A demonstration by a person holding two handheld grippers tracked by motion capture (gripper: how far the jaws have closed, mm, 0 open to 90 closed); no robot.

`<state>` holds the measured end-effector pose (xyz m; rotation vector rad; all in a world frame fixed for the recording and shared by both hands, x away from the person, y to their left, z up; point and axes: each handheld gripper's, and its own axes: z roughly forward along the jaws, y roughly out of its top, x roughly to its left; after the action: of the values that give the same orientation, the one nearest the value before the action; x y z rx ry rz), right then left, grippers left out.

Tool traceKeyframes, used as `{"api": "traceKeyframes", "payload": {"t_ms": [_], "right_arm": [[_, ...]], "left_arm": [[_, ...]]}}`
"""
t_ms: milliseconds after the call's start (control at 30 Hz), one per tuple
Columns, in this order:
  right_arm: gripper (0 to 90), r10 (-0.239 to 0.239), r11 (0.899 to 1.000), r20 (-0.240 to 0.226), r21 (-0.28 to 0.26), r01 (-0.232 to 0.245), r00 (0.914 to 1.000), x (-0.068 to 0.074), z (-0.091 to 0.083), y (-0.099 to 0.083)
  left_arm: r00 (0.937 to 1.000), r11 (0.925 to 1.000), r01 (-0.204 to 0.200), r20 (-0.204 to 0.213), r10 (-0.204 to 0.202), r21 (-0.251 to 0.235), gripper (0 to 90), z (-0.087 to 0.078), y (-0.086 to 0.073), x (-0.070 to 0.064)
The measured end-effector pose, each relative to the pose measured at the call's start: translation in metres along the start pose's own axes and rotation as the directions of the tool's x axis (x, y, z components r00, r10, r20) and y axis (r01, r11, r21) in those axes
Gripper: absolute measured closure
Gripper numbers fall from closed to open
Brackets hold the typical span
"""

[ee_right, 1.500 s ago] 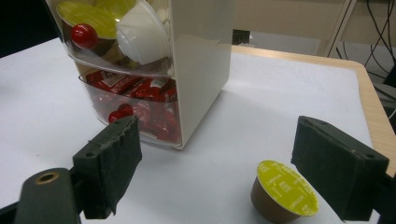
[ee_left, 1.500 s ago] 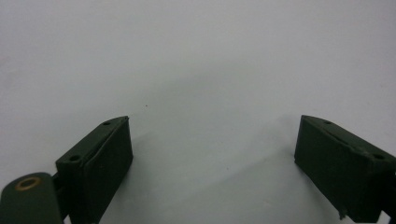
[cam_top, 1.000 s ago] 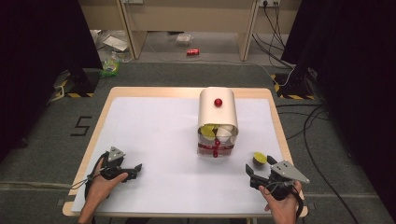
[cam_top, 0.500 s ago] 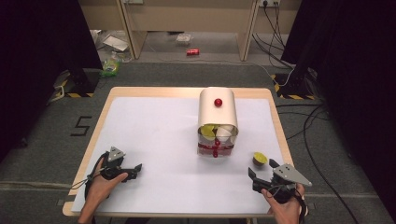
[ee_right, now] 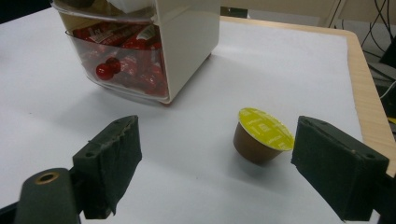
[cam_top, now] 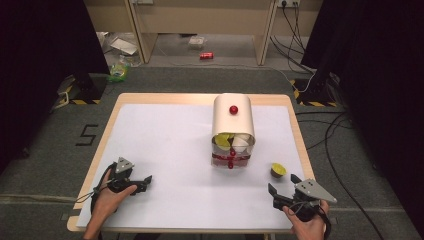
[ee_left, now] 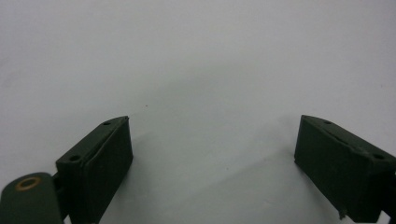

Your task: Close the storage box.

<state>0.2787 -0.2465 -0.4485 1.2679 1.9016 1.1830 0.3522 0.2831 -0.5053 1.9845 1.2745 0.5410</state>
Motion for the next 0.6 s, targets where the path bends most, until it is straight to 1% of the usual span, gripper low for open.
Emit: {"api": "traceKeyframes", "payload": {"t_ms": [67, 200, 367, 433, 600], "right_arm": [[16.1, -0.003, 1.0, -0.001, -0.002, 0.003, 1.0, -0.0006, 0.0001, -0.0006], [16.2, 0.001, 1.0, 0.0, 0.012, -0.001, 1.0, -0.0013, -0.0011, -0.0034], [16.2, -0.009, 1.0, 0.004, 0.024, 0.009, 1.0, -0.0016, -0.0022, -0.0059], [16.2, -0.023, 0.999, 0.002, 0.032, 0.023, 0.9997, -0.0012, -0.0028, -0.0073], [16.2, -0.027, 0.999, 0.002, 0.043, 0.027, 0.9996, -0.0003, -0.0031, -0.0092]], "left_arm": [[1.0, 1.0, 0.0, 0.0, 0.0, 0.0, 10.5, 0.0, 0.0, 0.0], [1.0, 1.0, 0.0, 0.0, 0.0, 0.0, 10.5, 0.0, 0.0, 0.0], [1.0, 1.0, 0.0, 0.0, 0.0, 0.0, 10.5, 0.0, 0.0, 0.0], [1.0, 1.0, 0.0, 0.0, 0.0, 0.0, 10.5, 0.0, 0.0, 0.0], [1.0, 1.0, 0.0, 0.0, 0.0, 0.0, 10.5, 0.0, 0.0, 0.0]]}}
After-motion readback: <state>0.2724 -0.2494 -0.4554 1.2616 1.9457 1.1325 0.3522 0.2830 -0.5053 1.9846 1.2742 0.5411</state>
